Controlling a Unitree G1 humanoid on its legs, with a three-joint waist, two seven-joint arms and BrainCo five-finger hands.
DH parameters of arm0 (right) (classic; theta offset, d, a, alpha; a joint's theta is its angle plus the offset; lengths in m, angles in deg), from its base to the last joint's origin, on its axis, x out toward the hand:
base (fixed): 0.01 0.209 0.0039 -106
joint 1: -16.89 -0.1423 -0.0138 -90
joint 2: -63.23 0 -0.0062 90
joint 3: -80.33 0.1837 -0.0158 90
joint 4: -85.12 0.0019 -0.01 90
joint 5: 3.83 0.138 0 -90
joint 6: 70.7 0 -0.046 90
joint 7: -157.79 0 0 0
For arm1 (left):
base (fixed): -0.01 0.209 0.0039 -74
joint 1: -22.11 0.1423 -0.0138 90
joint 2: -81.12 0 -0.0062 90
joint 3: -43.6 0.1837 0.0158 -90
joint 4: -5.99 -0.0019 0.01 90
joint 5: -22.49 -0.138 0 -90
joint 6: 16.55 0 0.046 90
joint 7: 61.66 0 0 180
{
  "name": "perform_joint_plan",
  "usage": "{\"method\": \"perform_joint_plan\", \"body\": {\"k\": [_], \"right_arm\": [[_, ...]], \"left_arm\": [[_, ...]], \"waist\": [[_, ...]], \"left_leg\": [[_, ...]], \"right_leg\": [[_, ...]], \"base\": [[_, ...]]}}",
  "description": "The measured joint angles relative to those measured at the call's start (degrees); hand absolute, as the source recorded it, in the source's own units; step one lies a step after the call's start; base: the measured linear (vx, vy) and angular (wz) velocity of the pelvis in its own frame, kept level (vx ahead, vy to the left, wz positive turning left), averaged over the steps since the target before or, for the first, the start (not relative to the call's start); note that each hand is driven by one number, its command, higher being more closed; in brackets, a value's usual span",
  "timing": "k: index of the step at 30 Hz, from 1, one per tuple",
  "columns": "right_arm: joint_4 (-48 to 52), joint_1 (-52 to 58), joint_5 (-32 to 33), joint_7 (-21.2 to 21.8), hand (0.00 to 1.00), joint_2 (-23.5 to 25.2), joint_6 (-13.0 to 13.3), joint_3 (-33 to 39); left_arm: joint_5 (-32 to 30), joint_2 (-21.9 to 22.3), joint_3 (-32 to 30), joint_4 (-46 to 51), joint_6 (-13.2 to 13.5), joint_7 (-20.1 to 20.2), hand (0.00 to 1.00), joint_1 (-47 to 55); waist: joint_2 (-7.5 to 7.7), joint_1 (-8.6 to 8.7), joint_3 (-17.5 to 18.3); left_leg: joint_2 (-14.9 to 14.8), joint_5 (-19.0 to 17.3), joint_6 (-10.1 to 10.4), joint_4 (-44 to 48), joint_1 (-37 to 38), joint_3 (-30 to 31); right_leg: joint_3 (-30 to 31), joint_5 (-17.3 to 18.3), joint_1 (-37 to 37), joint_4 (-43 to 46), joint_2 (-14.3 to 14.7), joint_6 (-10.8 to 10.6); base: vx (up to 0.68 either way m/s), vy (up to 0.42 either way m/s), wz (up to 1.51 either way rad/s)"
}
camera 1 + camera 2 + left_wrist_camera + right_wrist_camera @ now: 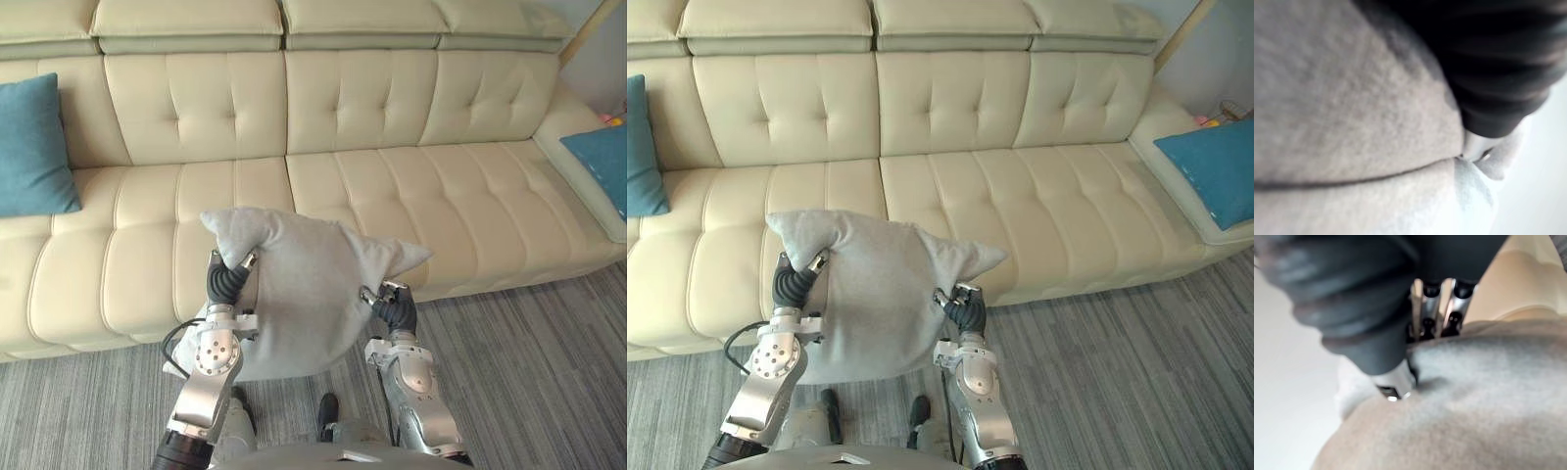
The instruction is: Pick up cushions and gather them together orderly.
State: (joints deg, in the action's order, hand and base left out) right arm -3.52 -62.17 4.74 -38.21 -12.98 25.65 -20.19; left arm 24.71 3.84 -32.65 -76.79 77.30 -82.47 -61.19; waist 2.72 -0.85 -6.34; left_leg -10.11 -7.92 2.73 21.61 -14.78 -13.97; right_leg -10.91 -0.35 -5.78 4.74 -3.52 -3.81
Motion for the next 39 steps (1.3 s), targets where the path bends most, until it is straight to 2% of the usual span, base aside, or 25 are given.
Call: {"method": "perform_joint_plan", "body": {"k": [5, 9, 13, 16, 17, 18, 19, 20, 21, 22, 23, 25, 26, 27, 28, 29, 30, 31, 32, 33, 34, 36, 37, 38, 39], "right_arm": [[0.15, 0.44, 0.01, 0.52, 1.0, 0.4, 0.05, 0.0], [0.14, 0.42, 0.03, 0.59, 1.0, 1.35, 0.24, 0.0], [-0.23, 0.41, 0.04, 0.62, 1.0, 1.31, 0.24, 0.01], [-0.76, -0.06, 0.04, 0.64, 1.0, 1.3, 0.24, 0.0], [-2.13, -1.05, 0.04, 0.67, 1.0, 1.42, 0.25, 0.01], [-3.74, -1.73, 0.06, 0.69, 1.0, 1.57, 0.23, 0.04], [-5.58, -2.95, 0.05, 0.76, 1.0, 1.68, 0.2, 0.02], [-6.55, -3.16, 0.09, 0.86, 1.0, 2.76, 0.16, -0.06], [-5.41, -2.88, 0.04, 0.99, 1.0, 2.69, 0.43, 0.46], [-3.64, -3.26, 0.05, 1.01, 1.0, 0.02, 0.91, 0.81], [-4.69, -4.29, 0.03, 1.05, 1.0, -0.31, 0.67, 1.8], [-4.49, -3.63, 0.04, 1.19, 1.0, -0.34, 0.06, 2.82], [-4.2, -2.95, 0.03, 1.24, 1.0, -0.82, 0.05, 2.95], [-4.06, -2.13, 0.08, 1.26, 1.0, -1.13, 0.05, 3.12], [-2.63, -0.56, 0.1, 1.61, 1.0, -1.38, -0.03, 3.1], [-0.87, 0.23, 0.13, 1.7, 1.0, -1.32, -0.16, 3.01], [1.61, 1.12, 0.15, 1.72, 1.0, -1.74, -0.43, 2.69], [4.99, 2.11, 0.18, 1.72, 1.0, -2.87, -0.41, 2.8], [6.39, 2.42, 0.19, 1.72, 1.0, -3.58, -0.38, 2.87], [8.01, 2.54, 0.2, 1.72, 1.0, -4.56, 0.03, 2.88], [9.33, 2.53, 0.23, 1.72, 1.0, -5.38, 0.85, 3.11], [9.53, 2.25, 0.26, 1.71, 1.0, -4.88, 1.05, 4.25], [9.58, 2.66, 0.58, 1.72, 1.0, -4.75, 1.02, 4.45], [9.58, 2.88, 0.65, 1.72, 1.0, -4.6, 1.0, 4.46], [9.55, 3.1, 0.71, 1.72, 1.0, -3.75, 0.9, 4.46]], "left_arm": [[0.44, 0.01, 0.43, 2.45, 0.07, 0.0, 1.0, 3.16], [0.99, -0.08, 0.45, 3.45, 0.9, 0.0, 1.0, 4.24], [1.44, -0.17, 0.58, 3.28, 0.95, 0.03, 1.0, 4.31], [2.16, -0.22, 0.58, 3.28, 0.95, 0.02, 1.0, 4.28], [2.2, -0.49, 0.55, 3.28, 0.98, 0.0, 1.0, 4.1], [2.2, -0.97, 0.65, 3.2, 0.97, 0.01, 1.0, 4.11], [2.21, -1.95, 0.65, 3.14, 1.0, -0.01, 1.0, 3.92], [2.23, -3.64, 0.58, 3.12, 1.27, -0.06, 1.0, 3.68], [2.37, -3.56, 0.57, 2.68, 1.65, -0.07, 1.0, 2.27], [2.56, -1.33, 0.95, 1.64, 1.76, -0.06, 1.0, 1.53], [2.66, -1.57, 0.9, -0.17, 1.86, -0.05, 1.0, 0.01], [2.64, -1.61, 1.57, -1.53, 1.75, 0.49, 1.0, -0.44], [2.65, -1.28, 2.48, -1.53, 1.77, 0.95, 1.0, -0.27], [2.67, -0.6, 2.97, -1.6, 1.75, 1.1, 1.0, 0.05], [2.7, 0.28, 3.27, -1.32, 1.77, 1.14, 1.0, 0.86], [2.76, 0.81, 3.06, -1.1, 1.86, 1.15, 1.0, 0.78], [2.98, 2.1, 2.44, -1.06, 1.87, 1.14, 1.0, 0.77], [3.83, 3.19, 2.25, -1.04, 1.89, 1.22, 1.0, 0.86], [4.26, 3.47, 2.25, -1.04, 1.94, 1.29, 1.0, 0.96], [4.73, 3.55, 2.21, -1.0, 2.08, 1.38, 1.0, 1.1], [5.23, 3.78, 2.19, -0.97, 2.5, 1.72, 1.0, 1.31], [5.24, 4.39, 2.27, -0.83, 2.59, 2.72, 1.0, 1.44], [5.24, 4.58, 2.23, -0.32, 2.58, 4.08, 1.0, 2.1], [5.23, 4.53, 2.15, -0.07, 2.57, 4.29, 1.0, 2.38], [5.22, 4.36, 1.95, 0.75, 2.55, 4.87, 1.0, 2.83]], "waist": [[0.07, -0.09, 1.0], [0.23, -0.62, 1.11], [0.31, 0.02, 1.01], [0.22, 0.31, 0.74], [0.16, 0.51, 0.2], [-0.54, 0.76, -0.33], [0.25, 0.83, -0.12], [3.37, 1.53, 0.93], [4.59, 3.34, 0.58], [-0.47, 3.94, -0.62], [1.02, 3.31, -3.13], [1.05, 5.21, -2.91], [0.6, 5.85, -2.89], [-1.19, 6.1, -2.38], [-3.83, 5.97, -1.18], [-4.42, 5.96, -1.14], [-4.94, 5.79, -0.86], [-5.06, 5.68, -0.53], [-5.15, 5.76, -0.28], [-5.21, 5.79, 0.28], [-5.82, 5.47, 0.95], [-6.17, 4.84, 1.16], [-5.86, 3.97, 0.96], [-5.74, 3.89, 0.88], [-4.74, 3.28, 0.25]], "left_leg": [[1.32, -0.16, -0.18, -0.91, 1.46, 0.91], [1.84, -1.2, -0.15, -0.28, 1.27, 1.57], [3.34, -4.32, -0.84, 4.8, -0.23, 4.29], [4.52, -6.08, -2.3, 6.47, -0.08, 5.09], [4.99, -6.52, -3.29, 5.92, 0.34, 5.88], [5.03, -6.2, -3.8, 4.78, 0.86, 6.29], [5.4, -5.78, -3.67, 1.02, 1.59, 6.54], [9.9, -4.85, -2.79, -2.72, 2.94, 7.21], [11.17, -6.16, -4.44, 7.88, 1.5, 7.47], [8.96, -12.73, -4.51, 6.23, 6.65, 9.7], [10.89, -14.13, -4.11, 3.83, 9.66, 8.11], [10.85, -14.23, -4.07, 1.88, 10.05, 8.97], [9.78, -15.22, -2.34, 1.42, 10.8, 9.96], [7.46, -16.55, -0.78, 1.21, 11.37, 11.04], [4.16, -16.66, 1.51, 2.38, 11.63, 11.18], [2.38, -16.0, 2.56, 6.99, 10.38, 10.93], [0.32, -13.33, 4.0, 13.95, 7.76, 10.89], [-0.98, -6.95, 3.35, 19.71, 5.61, 9.37], [-1.51, -3.71, 2.52, 21.28, 5.01, 7.85], [-2.29, 1.45, 1.49, 23.43, 4.49, 5.17], [-3.92, 3.95, 1.03, 27.67, 3.58, 1.95], [-5.55, 1.42, 1.09, 32.62, 1.56, -1.67], [-6.4, -1.97, -0.2, 33.98, -0.89, -3.49], [-6.5, -2.96, -0.77, 33.83, -1.75, -4.02], [-6.16, -5.29, -2.05, 30.58, -4.4, -6.01]], "right_leg": [[0.65, -0.8, 2.06, -1.71, -0.37, 0.15], [0.5, 0.59, 1.66, -0.28, -1.2, 0.56], [-1.79, 7.07, -1.12, 10.85, -4.06, 1.11], [-1.95, 8.6, -2.96, 18.47, -5.99, 1.9], [-1.3, 9.16, -6.13, 24.22, -6.74, 6.15], [-0.36, 10.76, -7.59, 24.34, -6.09, 6.35], [1.07, 10.98, -10.0, 20.7, -4.74, 4.46], [3.31, 10.16, -11.61, 13.87, -5.73, 2.91], [4.72, 8.73, -12.61, 13.44, -6.01, 1.21], [4.63, 8.1, -12.94, 17.2, -4.1, -0.92], [8.09, 9.66, -17.22, 26.07, -6.19, -2.68], [8.79, 8.73, -21.35, 23.28, -6.01, -1.44], [8.61, 4.37, -20.91, 19.82, -5.4, -0.6], [6.88, 2.98, -20.1, 19.85, -3.49, -0.59], [3.83, 4.92, -18.98, 19.65, -1.16, 0.74], [2.79, 5.46, -18.41, 20.53, 0.0, 1.93], [1.03, 6.21, -17.14, 21.39, 0.9, 3.73], [0.3, 6.81, -14.64, 20.1, 1.0, 4.71], [0.27, 6.83, -13.15, 18.68, 0.98, 4.73], [0.6, 6.83, -10.79, 15.79, 0.91, 4.73], [1.19, 6.81, -7.62, 12.15, 0.95, 4.72], [2.69, 6.81, -3.91, 8.75, 0.96, 4.72], [4.18, 6.82, -0.11, 5.72, 0.3, 4.72], [4.19, 6.82, 0.95, 5.0, -0.06, 4.72], [3.86, 6.8, 3.7, 3.44, -1.87, 4.69]], "base": [[0.02, 0.03, 0.03], [-0.06, 0.053, 0.07], [-0.05, 0.086, 0.32], [0.0, 0.073, 0.24], [-0.01, 0.043, 0.17], [0.0, 0.022, 0.19], [0.01, 0.011, 0.2], [0.11, 0.017, 0.44], [0.12, 0.057, 0.51], [0.11, 0.088, 0.09], [0.11, -0.025, -0.14], [0.23, -0.163, 0.13], [0.38, -0.25, 0.39], [0.53, -0.31, 0.32], [0.62, -0.282, 0.19], [0.54, -0.21, 0.14], [0.67, -0.237, 0.13], [0.53, -0.21, 0.1], [0.63, -0.22, 0.04], [0.48, -0.119, -0.13], [0.63, -0.08, -0.29], [0.51, 0.04, -0.21], [0.33, 0.131, 0.01], [0.38, 0.208, 0.12], [0.24, 0.176, 0.13]]}}
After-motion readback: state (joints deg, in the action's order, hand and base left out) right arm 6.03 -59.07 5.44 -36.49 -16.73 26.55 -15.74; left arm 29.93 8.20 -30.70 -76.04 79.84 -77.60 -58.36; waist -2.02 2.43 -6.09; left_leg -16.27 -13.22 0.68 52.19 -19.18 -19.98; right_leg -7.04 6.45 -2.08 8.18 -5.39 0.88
